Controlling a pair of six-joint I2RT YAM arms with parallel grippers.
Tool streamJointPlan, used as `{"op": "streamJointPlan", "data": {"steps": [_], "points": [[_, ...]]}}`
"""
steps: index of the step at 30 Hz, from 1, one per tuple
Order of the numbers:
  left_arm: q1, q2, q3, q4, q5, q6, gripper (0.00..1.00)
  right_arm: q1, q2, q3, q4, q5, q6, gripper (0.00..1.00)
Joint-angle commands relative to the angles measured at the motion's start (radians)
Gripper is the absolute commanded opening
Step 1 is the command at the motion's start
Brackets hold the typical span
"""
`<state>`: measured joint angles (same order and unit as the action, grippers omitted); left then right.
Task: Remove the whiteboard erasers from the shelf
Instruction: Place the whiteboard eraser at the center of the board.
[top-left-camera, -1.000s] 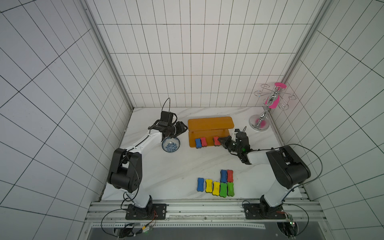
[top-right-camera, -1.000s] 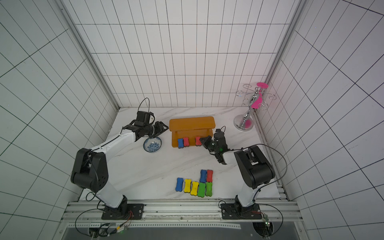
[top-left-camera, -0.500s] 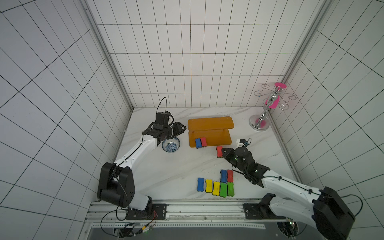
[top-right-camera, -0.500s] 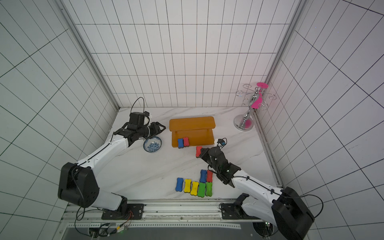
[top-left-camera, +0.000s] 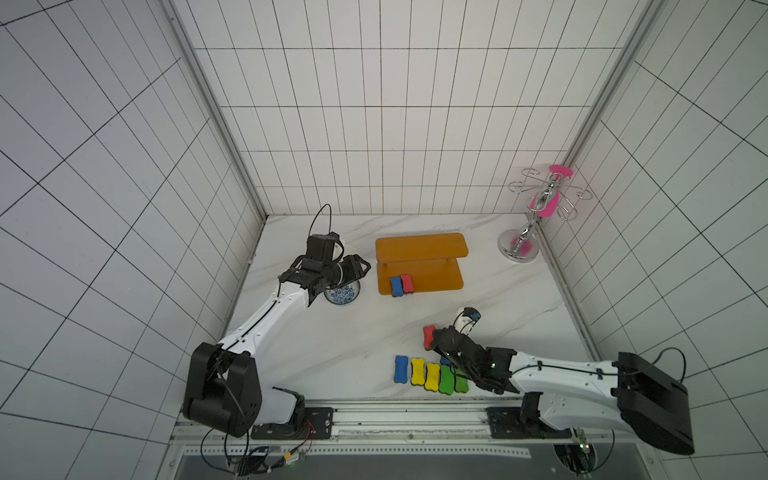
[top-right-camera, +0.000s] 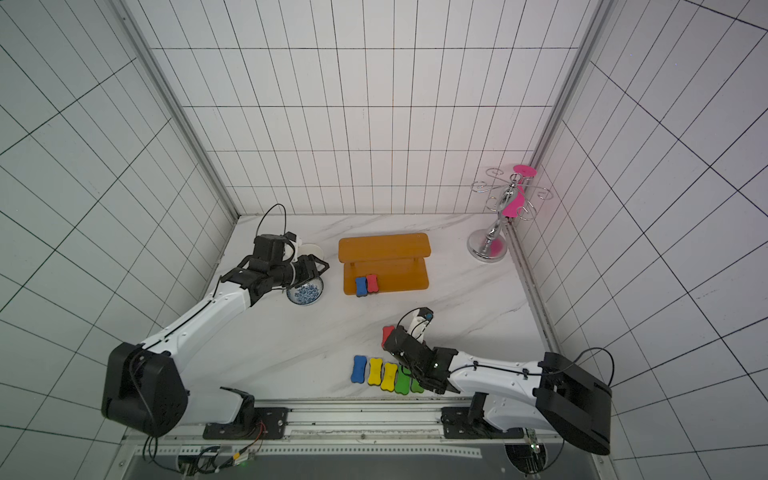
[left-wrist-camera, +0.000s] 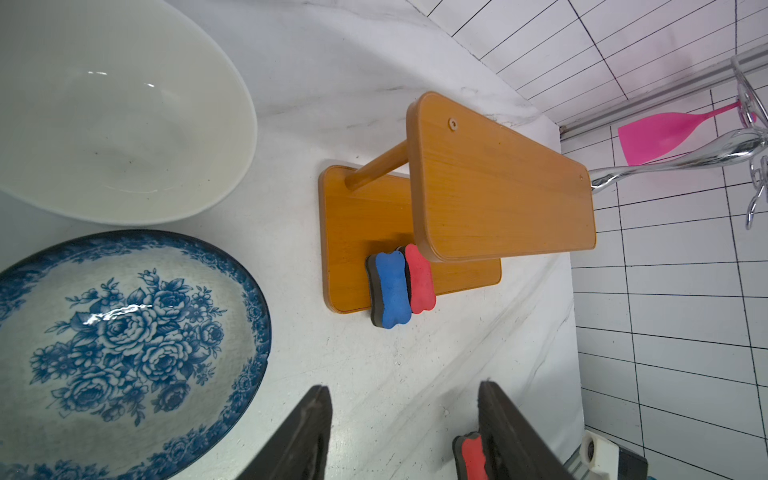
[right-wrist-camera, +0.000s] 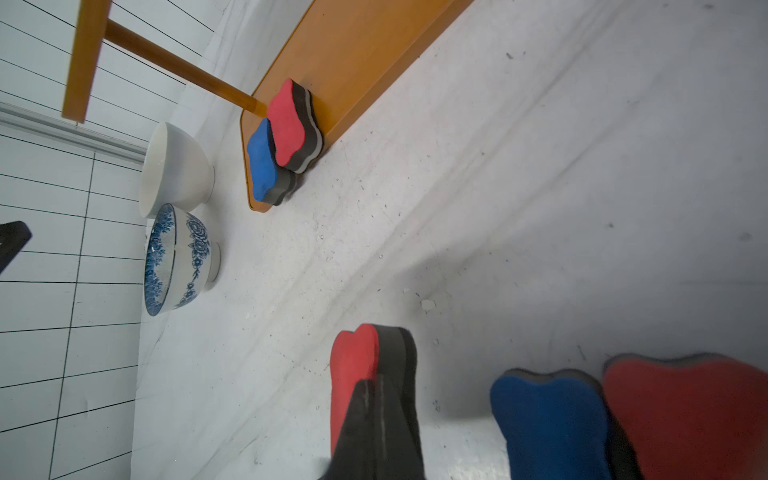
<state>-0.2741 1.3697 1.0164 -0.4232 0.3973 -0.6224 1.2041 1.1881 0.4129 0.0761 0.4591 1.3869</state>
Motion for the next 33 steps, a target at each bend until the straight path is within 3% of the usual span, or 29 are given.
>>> {"op": "streamJointPlan", "data": {"steps": [1,19,33], "points": [[0.000,-0.017,-0.004,0.010,0.014,0.017,0.60,0.021,0.014,0.004,-0.078,0.040,0.068,0.00],[0.006,-0.009,0.001,0.020,0.026,0.013,0.61,0.031,0.039,-0.049,-0.033,-0.022,0.090,0.00],[0.015,-0.013,-0.004,0.030,0.032,0.006,0.61,0.032,-0.031,-0.089,-0.076,-0.034,0.112,0.13]]}}
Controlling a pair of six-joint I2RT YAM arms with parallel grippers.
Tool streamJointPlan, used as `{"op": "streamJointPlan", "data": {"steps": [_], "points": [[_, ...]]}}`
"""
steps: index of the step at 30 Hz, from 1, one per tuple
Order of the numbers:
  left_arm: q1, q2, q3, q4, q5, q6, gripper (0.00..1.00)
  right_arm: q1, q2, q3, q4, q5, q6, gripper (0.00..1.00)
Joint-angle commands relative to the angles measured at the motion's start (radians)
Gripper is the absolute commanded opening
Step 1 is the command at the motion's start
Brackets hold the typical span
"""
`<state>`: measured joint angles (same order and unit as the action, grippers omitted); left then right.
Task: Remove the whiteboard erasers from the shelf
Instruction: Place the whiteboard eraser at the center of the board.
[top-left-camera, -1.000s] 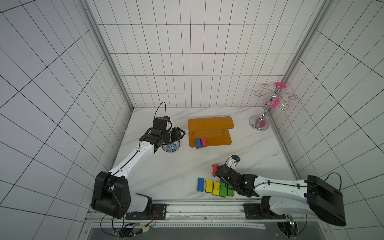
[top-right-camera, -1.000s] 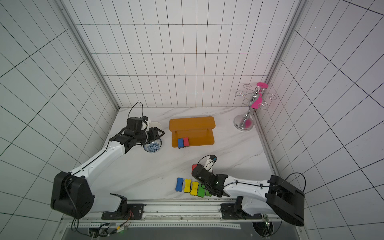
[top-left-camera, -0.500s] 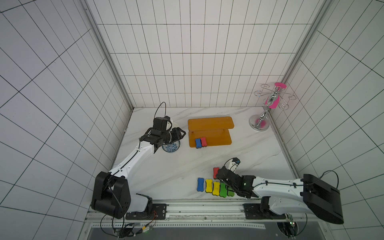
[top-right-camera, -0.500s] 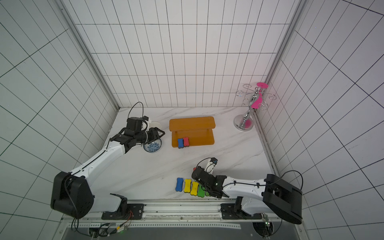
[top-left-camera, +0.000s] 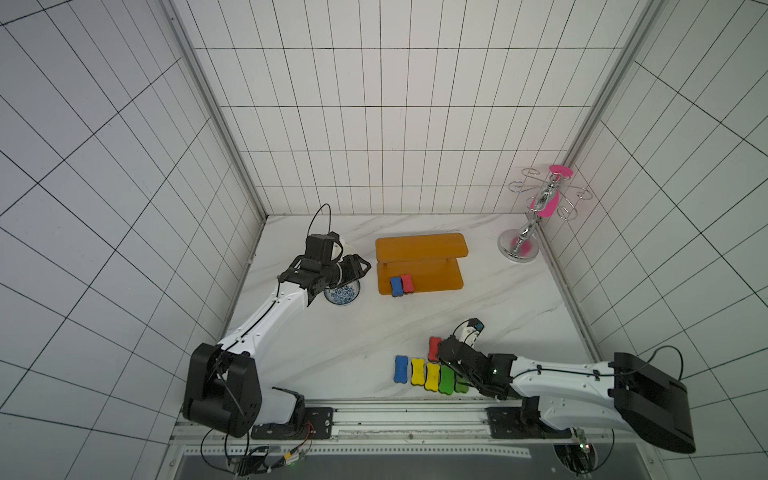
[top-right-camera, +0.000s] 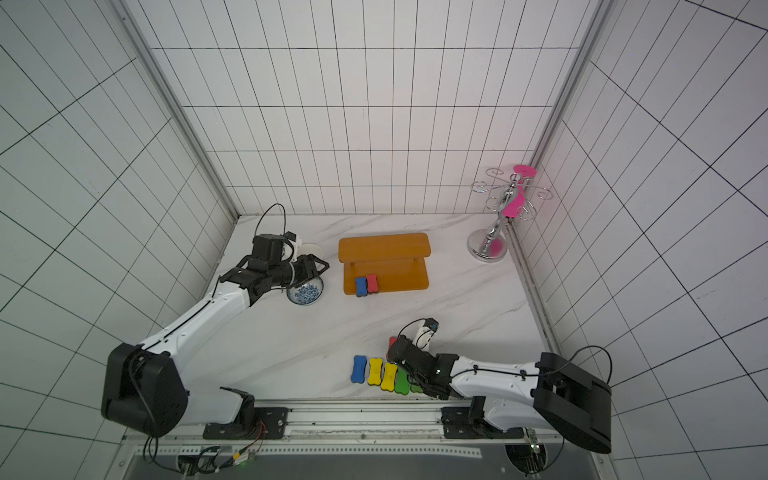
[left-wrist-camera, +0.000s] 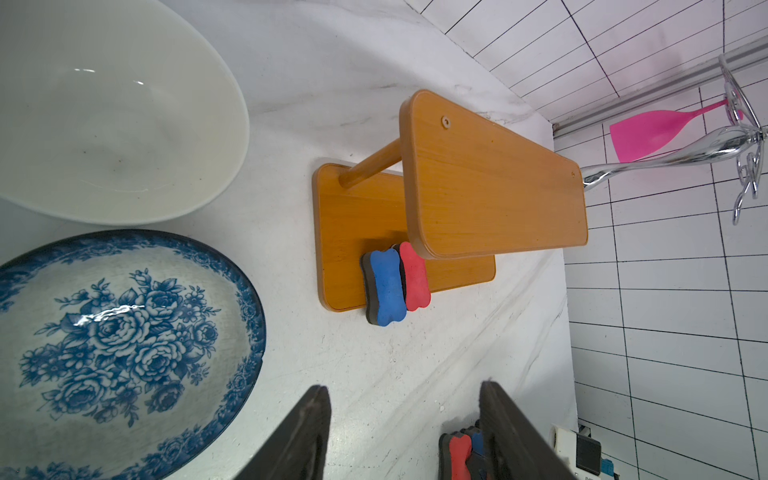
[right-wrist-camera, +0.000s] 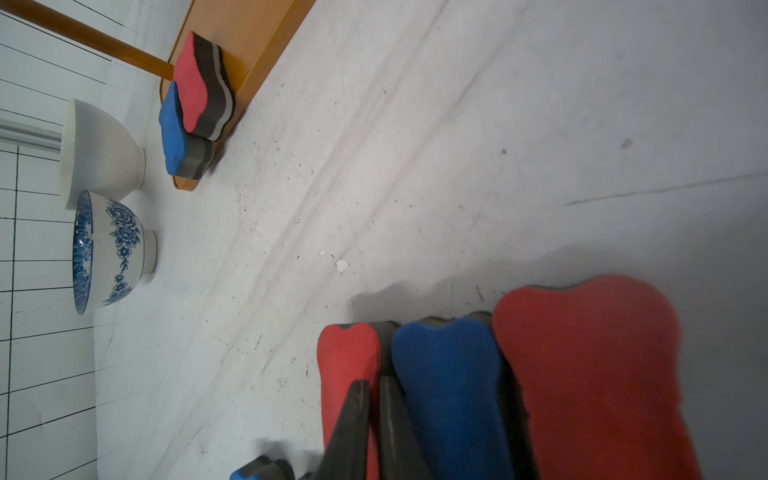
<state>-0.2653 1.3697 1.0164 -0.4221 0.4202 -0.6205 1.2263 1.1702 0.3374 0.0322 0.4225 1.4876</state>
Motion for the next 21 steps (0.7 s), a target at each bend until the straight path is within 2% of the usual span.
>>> {"op": "streamJointPlan", "data": {"steps": [1,8,15,21], "points": [[0.006,-0.012,-0.004,0.029,0.009,0.005,0.61,0.010,-0.014,-0.013,-0.032,0.002,0.010,0.15],[0.006,-0.015,-0.006,0.030,0.006,0.004,0.61,0.010,-0.020,0.001,-0.032,0.010,-0.020,0.22],[0.006,-0.012,-0.006,0.034,0.012,0.004,0.61,0.010,-0.059,0.034,-0.078,0.016,-0.068,0.22],[0.005,-0.012,-0.005,0.039,0.018,0.002,0.61,0.009,-0.100,0.076,-0.120,0.027,-0.182,0.21]]}}
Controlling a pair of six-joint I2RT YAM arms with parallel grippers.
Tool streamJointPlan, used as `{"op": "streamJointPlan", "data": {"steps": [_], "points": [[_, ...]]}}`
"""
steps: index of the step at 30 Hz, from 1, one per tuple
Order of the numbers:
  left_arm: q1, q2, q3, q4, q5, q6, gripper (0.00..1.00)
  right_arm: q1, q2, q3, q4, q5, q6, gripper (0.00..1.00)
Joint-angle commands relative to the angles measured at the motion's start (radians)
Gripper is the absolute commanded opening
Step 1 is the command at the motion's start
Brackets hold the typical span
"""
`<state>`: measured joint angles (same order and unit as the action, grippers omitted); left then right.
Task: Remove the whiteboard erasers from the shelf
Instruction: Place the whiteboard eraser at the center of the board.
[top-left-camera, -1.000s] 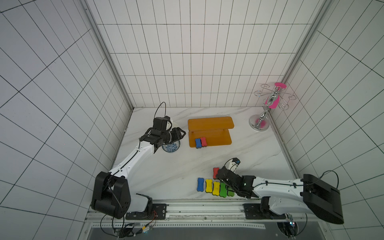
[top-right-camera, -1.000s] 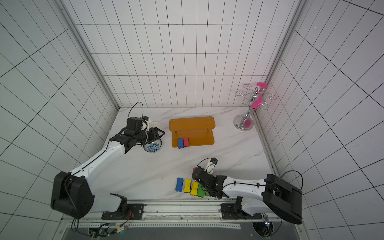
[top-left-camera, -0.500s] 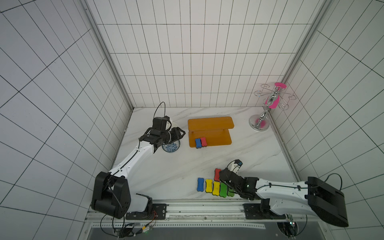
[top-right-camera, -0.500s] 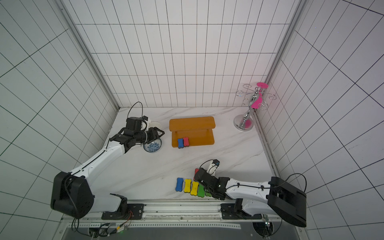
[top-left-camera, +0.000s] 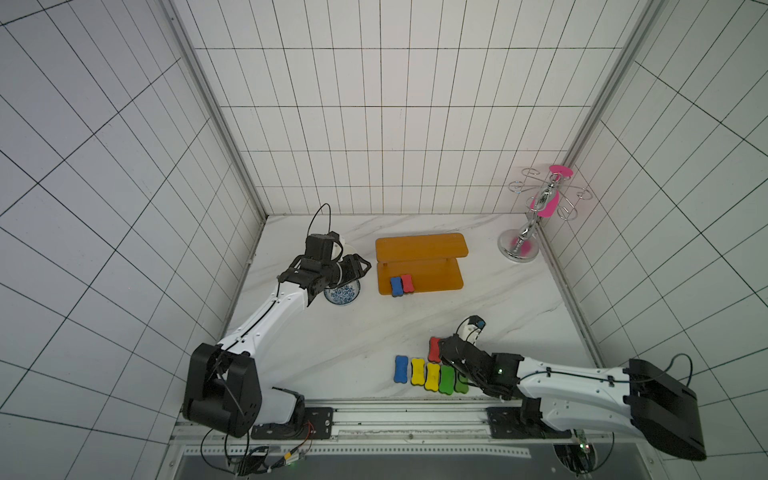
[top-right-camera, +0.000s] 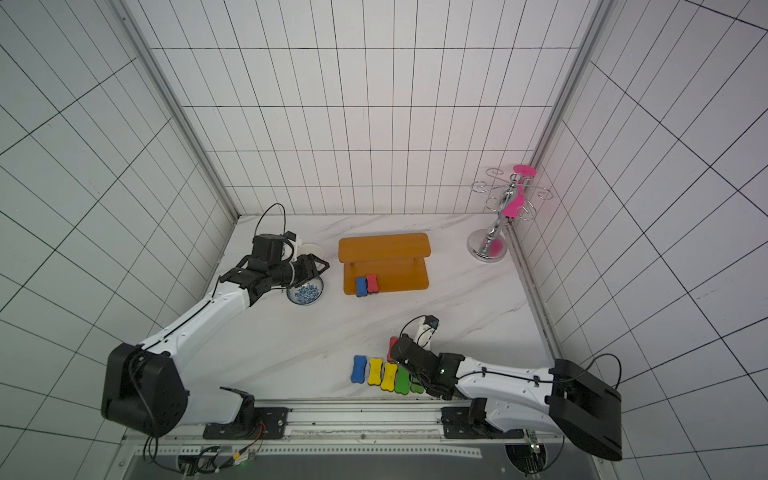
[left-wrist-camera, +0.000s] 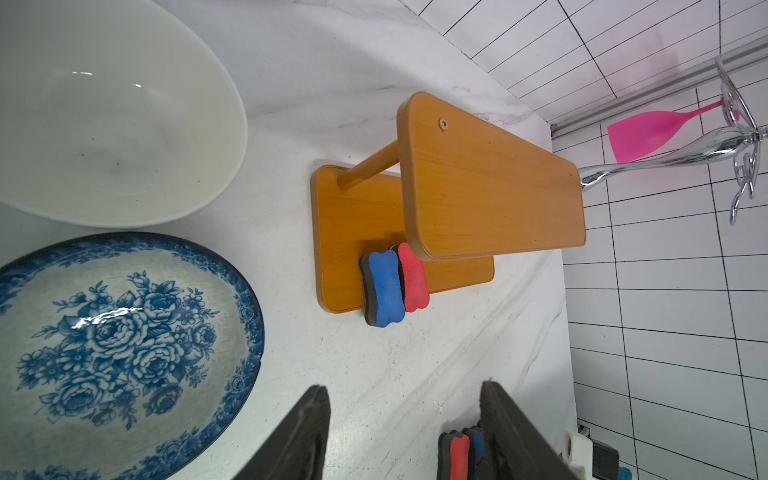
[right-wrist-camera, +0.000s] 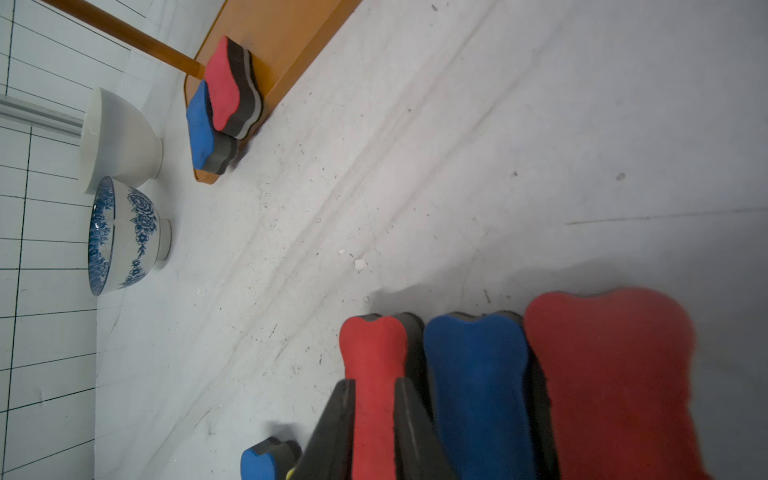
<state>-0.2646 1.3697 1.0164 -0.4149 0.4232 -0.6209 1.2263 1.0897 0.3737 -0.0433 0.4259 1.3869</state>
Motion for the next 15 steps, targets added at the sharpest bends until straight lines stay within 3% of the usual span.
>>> {"op": "streamJointPlan", "data": {"steps": [1,6,11,15], "points": [[0.002,-0.009,-0.006,0.033,0.017,0.003,0.61,0.009,-0.024,0.046,-0.043,0.026,-0.114,0.21],[-0.026,0.026,0.020,0.033,0.016,-0.005,0.64,-0.030,-0.033,0.060,0.039,0.025,-0.325,0.23],[-0.040,0.073,0.085,0.015,0.003,-0.013,0.65,-0.293,0.058,0.014,0.362,-0.272,-0.441,0.24],[-0.045,0.111,0.127,0.005,-0.013,-0.021,0.65,-0.442,0.199,0.060,0.491,-0.454,-0.479,0.22]]}}
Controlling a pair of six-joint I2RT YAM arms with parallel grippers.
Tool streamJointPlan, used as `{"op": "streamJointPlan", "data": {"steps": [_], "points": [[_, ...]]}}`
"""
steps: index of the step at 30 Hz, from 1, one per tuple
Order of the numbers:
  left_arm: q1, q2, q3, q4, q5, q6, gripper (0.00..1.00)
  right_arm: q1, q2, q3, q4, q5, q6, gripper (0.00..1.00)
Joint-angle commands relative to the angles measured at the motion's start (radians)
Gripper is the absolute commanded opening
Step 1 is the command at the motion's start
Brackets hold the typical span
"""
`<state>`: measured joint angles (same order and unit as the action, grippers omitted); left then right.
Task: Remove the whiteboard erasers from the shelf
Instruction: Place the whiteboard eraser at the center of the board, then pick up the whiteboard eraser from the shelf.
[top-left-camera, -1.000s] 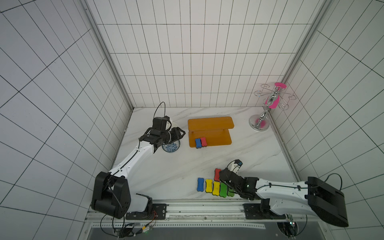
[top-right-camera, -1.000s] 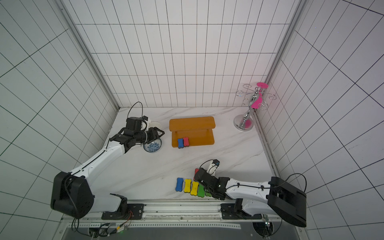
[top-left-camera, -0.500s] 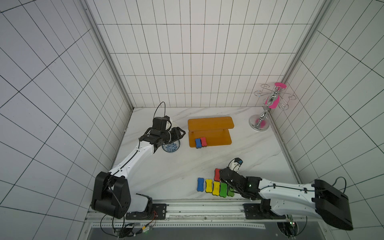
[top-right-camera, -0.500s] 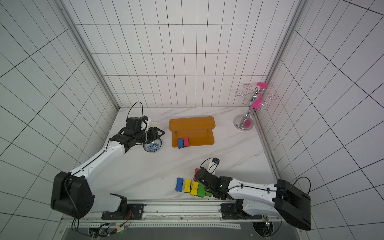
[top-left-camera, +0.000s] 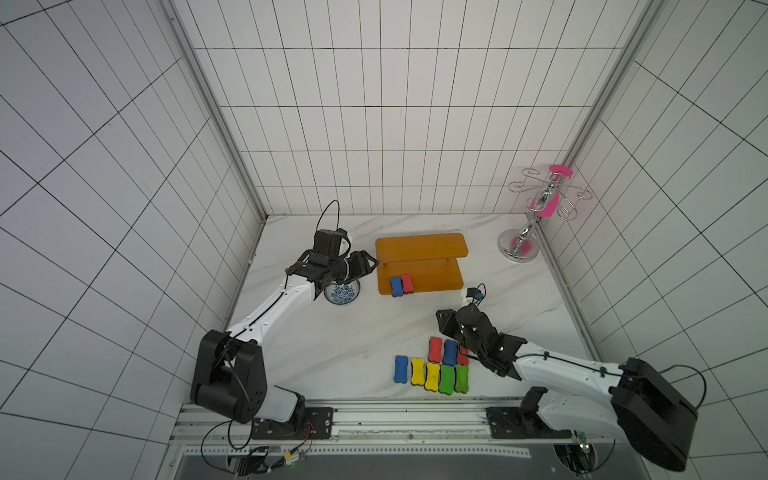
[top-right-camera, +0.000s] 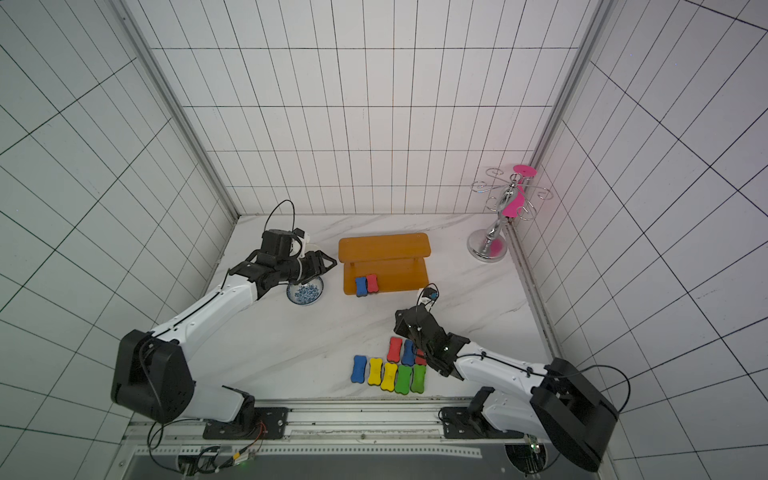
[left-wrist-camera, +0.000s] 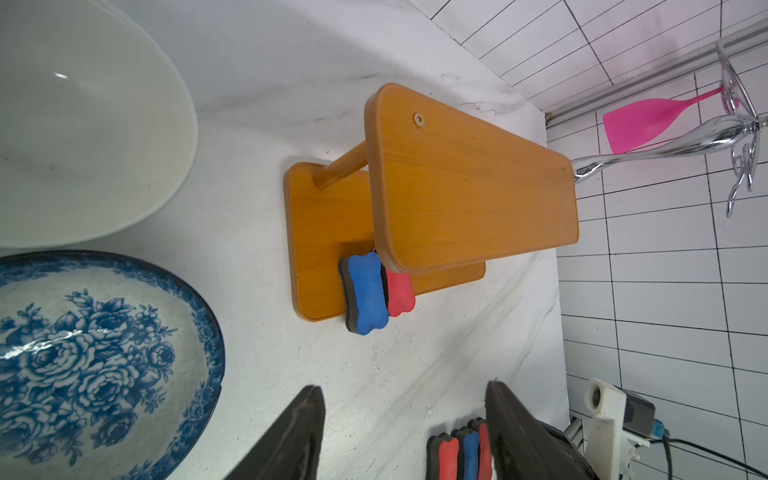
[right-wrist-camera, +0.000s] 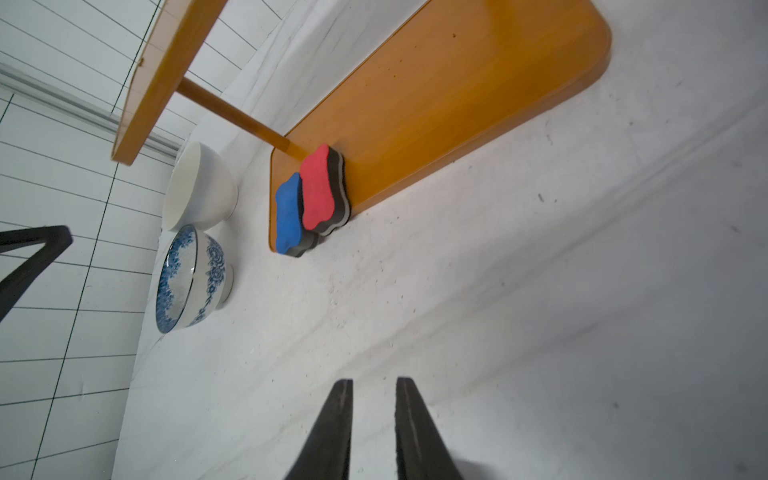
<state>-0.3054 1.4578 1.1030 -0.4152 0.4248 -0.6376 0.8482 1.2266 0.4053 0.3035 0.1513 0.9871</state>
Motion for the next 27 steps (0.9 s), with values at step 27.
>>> {"op": "streamJointPlan", "data": {"steps": [27], "points": [[-0.036,0.245,0.209,0.007,-0.018,-0.027,0.62,-0.328,0.703,0.303,0.687,-0.572,0.127,0.28]]}}
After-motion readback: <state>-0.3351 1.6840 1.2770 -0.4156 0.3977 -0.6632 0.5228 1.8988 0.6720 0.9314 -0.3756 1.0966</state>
